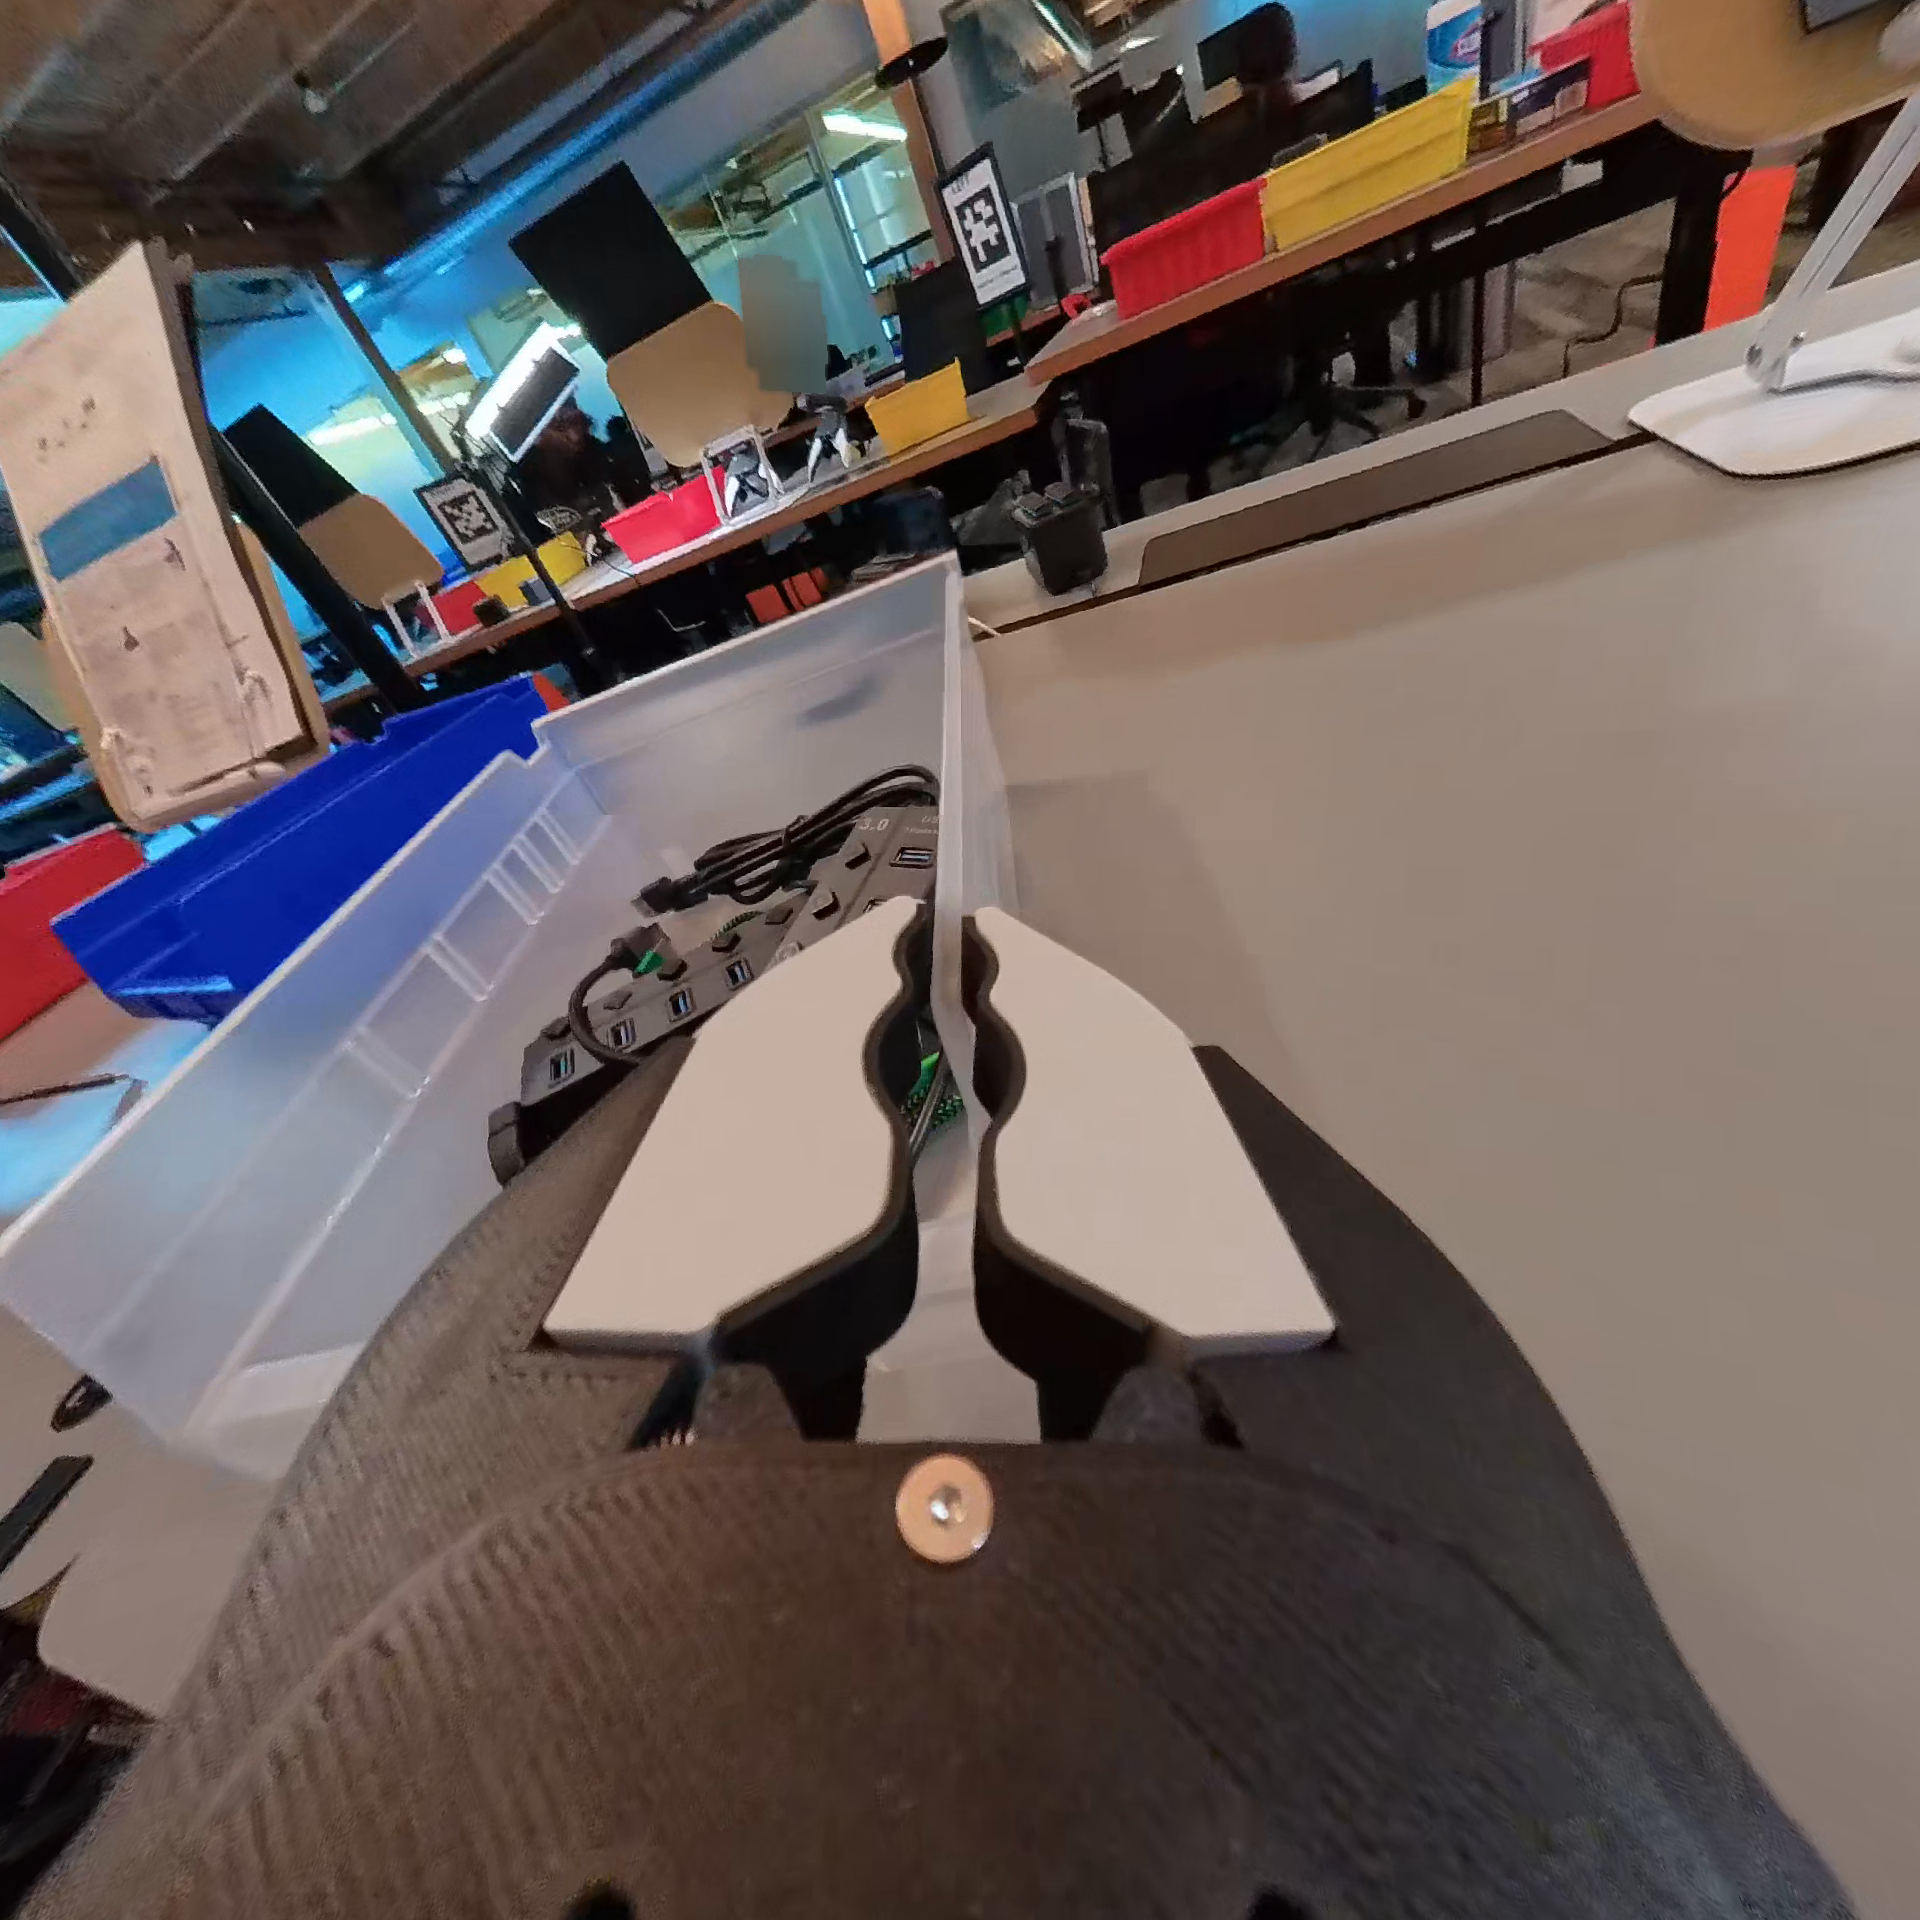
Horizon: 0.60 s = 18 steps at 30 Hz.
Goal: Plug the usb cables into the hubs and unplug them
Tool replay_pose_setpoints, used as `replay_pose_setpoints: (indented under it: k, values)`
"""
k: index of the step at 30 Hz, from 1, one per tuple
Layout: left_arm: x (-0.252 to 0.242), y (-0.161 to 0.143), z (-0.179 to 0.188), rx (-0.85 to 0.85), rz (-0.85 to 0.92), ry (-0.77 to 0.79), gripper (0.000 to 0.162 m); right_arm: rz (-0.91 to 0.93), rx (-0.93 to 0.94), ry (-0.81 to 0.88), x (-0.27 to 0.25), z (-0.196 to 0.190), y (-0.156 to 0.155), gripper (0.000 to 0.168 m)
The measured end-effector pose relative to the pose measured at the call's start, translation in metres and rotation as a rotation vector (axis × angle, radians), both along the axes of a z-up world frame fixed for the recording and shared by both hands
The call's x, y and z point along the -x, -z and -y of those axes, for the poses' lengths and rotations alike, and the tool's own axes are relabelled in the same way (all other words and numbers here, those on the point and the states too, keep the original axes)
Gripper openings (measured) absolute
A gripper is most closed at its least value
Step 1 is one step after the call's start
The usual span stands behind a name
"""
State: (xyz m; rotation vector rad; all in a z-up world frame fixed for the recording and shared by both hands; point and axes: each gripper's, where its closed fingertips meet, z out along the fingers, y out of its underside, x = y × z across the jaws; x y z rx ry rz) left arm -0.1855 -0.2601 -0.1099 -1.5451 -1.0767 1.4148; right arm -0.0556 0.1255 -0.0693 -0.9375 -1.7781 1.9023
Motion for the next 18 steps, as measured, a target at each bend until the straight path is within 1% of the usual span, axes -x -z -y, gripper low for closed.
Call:
replay_pose_setpoints:
  k: [3,9,10,11,12,13,15,16,17,18]
  values:
    - [-0.01,0.0,0.008,-0.07,0.006,0.007,0.004,0.015,-0.004,-0.038,0.004,0.011,0.003,0.01]
    - [-0.017,0.001,0.012,-0.063,0.005,0.001,0.007,0.042,-0.013,-0.096,0.01,0.027,0.009,0.01]
    - [-0.018,0.002,0.011,-0.068,0.005,0.014,0.011,0.048,-0.015,-0.099,0.011,0.028,0.011,0.01]
    - [-0.02,0.0,0.009,-0.088,-0.003,0.028,0.022,0.052,-0.015,-0.1,0.011,0.028,0.011,0.01]
    - [-0.022,-0.004,0.01,-0.126,-0.015,0.036,0.037,0.054,-0.012,-0.098,0.011,0.027,0.011,0.01]
    - [-0.024,-0.01,0.012,-0.184,-0.023,0.038,0.046,0.055,-0.005,-0.094,0.012,0.026,0.01,0.01]
    - [-0.027,-0.032,0.018,-0.319,-0.04,0.058,0.058,0.055,0.015,-0.086,0.012,0.022,0.008,0.01]
    - [-0.028,-0.047,0.025,-0.364,-0.063,0.07,0.058,0.054,0.025,-0.081,0.012,0.02,0.007,0.011]
    - [-0.027,-0.063,0.034,-0.38,-0.083,0.077,0.053,0.055,0.032,-0.077,0.013,0.019,0.007,0.011]
    - [-0.023,-0.077,0.044,-0.369,-0.087,0.088,0.044,0.059,0.034,-0.073,0.013,0.017,0.007,0.011]
